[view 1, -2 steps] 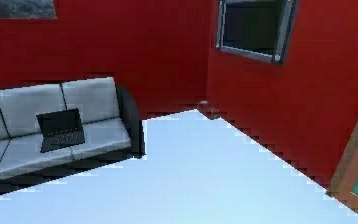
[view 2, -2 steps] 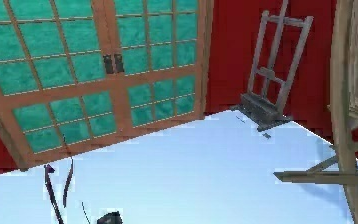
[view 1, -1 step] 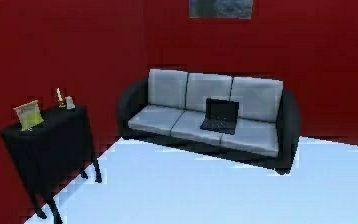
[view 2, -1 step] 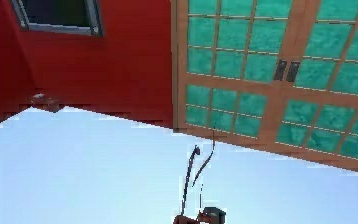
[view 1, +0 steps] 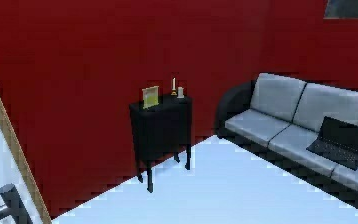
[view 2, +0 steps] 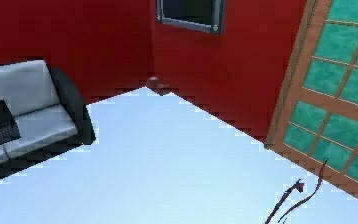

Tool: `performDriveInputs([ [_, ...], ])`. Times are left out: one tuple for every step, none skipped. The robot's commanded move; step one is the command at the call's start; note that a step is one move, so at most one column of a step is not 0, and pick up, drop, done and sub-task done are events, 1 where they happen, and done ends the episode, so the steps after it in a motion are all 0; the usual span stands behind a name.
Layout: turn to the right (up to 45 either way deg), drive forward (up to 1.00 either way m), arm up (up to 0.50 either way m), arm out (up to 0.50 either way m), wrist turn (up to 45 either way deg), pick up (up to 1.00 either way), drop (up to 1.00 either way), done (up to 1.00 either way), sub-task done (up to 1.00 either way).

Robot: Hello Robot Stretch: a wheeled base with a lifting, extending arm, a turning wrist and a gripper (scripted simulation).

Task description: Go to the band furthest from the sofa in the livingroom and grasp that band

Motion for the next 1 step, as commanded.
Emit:
performDriveInputs([
  [0.0,0.55,0.00,0.00,0.0,0.00,0.00,0.00,0.00],
])
